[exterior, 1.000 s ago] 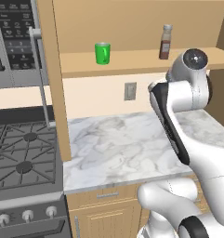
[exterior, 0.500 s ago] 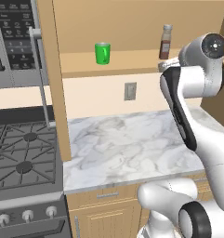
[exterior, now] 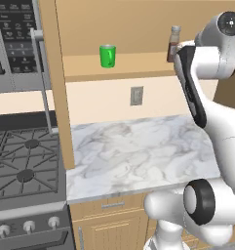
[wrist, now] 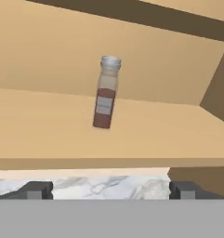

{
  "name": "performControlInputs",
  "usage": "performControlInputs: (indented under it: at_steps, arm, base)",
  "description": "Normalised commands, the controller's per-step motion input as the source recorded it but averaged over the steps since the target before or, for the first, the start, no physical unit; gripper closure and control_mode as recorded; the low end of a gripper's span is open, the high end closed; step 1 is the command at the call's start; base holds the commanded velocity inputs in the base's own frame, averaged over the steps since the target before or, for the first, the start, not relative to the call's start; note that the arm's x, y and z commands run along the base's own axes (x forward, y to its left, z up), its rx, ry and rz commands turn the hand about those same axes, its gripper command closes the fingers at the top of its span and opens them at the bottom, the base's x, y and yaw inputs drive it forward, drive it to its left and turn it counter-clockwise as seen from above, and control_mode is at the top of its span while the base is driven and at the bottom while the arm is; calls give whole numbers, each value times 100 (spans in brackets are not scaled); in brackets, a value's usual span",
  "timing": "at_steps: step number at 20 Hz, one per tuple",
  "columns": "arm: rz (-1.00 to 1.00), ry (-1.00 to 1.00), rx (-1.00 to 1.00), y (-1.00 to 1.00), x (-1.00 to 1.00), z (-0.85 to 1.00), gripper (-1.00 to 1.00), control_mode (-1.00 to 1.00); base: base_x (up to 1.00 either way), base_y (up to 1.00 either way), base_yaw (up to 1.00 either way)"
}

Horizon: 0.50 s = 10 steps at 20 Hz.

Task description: Take the cinnamon bottle from the cabinet and place it on the dining table, next to the plate with the cupcake. Then take the chocolate from the dining counter and place it on the cupcake plate.

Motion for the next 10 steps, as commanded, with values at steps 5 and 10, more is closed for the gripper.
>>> performControlInputs:
  at_steps: [5,10]
  arm:
    - [-14,9,11,-17,68,-3,-100,-100]
    - [1,-1,9,-4,47,-4,-100,-100]
  base:
    - [0,0,0]
    - [0,0,0]
